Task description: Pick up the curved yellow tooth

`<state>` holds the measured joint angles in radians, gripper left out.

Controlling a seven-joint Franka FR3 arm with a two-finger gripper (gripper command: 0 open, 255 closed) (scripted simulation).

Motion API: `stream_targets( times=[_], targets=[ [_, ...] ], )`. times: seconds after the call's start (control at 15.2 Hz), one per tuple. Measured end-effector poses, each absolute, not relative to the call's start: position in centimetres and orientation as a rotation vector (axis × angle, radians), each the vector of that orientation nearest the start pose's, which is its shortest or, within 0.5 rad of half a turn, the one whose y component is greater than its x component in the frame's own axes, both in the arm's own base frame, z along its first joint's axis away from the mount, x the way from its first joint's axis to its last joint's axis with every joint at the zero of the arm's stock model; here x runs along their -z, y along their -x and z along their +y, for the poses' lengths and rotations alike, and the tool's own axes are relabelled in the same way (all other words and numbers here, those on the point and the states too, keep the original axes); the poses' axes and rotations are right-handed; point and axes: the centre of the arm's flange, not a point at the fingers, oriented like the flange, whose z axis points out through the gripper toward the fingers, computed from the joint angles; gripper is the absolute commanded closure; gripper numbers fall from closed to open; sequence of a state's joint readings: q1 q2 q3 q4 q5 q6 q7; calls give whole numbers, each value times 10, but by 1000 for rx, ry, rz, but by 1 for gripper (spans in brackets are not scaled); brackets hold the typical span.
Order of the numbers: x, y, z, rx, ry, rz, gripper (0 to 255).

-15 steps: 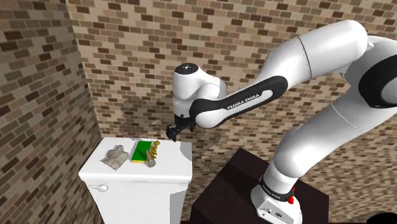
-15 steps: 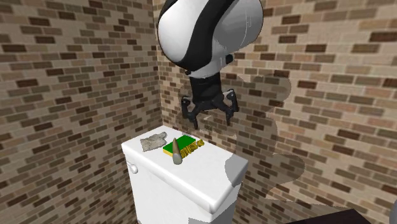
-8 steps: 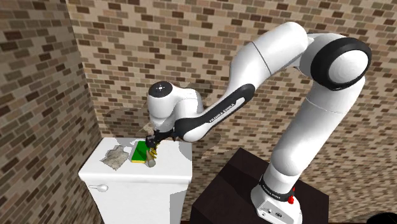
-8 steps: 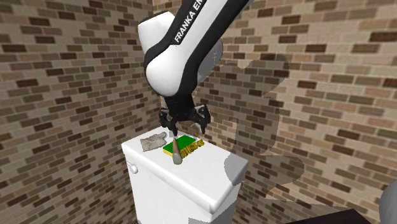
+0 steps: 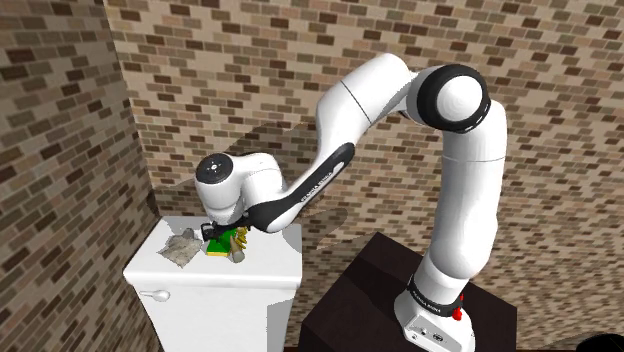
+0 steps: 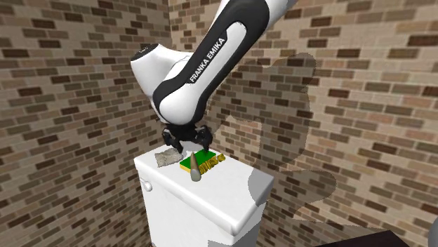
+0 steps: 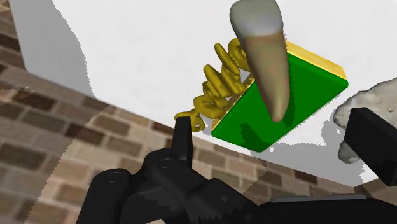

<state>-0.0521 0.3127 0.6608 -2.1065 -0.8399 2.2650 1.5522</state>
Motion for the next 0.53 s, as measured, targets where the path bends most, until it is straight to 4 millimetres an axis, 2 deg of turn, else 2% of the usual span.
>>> stream_targets(
  times=[0.4, 0.46, 0.53],
  targets=[
    [-263, -485, 307, 617, 3255, 650, 0],
    [-261, -485, 307, 617, 3255, 650, 255],
    [-260, -485, 307, 617, 3255, 650, 255]
  ],
)
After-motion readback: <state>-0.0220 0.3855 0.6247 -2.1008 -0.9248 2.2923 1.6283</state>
